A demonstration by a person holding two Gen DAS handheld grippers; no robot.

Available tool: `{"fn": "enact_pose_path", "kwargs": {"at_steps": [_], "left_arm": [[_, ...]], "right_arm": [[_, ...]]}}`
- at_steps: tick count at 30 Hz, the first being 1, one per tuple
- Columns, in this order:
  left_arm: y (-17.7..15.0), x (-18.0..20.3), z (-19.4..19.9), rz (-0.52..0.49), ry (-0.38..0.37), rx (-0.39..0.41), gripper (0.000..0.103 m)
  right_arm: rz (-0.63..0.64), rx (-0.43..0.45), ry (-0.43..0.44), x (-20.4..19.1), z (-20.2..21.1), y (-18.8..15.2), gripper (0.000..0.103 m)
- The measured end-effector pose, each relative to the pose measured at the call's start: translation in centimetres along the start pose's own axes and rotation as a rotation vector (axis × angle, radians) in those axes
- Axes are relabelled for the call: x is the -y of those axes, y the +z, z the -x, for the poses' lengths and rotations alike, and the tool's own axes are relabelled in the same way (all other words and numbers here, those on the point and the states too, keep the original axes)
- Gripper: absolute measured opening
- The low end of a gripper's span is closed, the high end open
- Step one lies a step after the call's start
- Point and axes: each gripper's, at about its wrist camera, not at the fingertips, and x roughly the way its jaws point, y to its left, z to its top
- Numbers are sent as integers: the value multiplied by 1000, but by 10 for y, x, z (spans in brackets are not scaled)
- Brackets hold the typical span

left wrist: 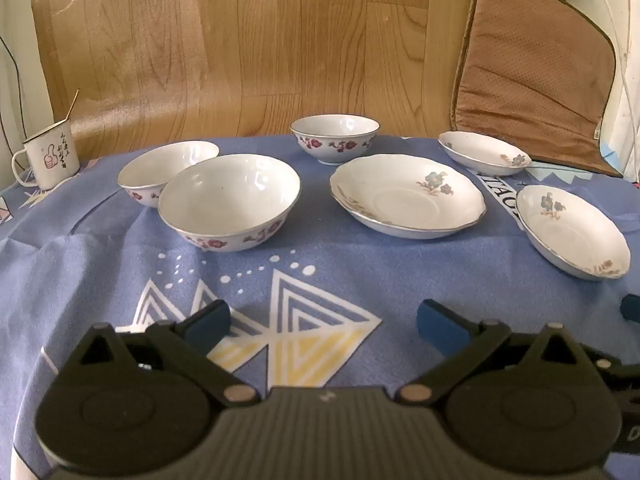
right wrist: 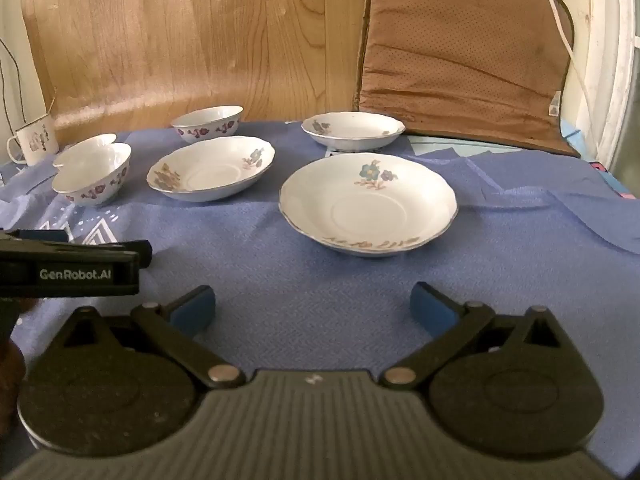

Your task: Organize plates and bowls

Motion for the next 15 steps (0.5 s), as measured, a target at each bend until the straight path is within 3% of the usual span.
{"fn": "enact_pose_path", "kwargs": {"at_steps": [6, 15], "left_arm": [[-5, -3, 4, -42, -46, -8, 103], [-6, -10, 10, -28, -43, -9, 103]], "right_arm": [[-42, 19, 34, -1, 0, -5, 103], [-94, 52, 64, 8, 9, -9, 103]]}}
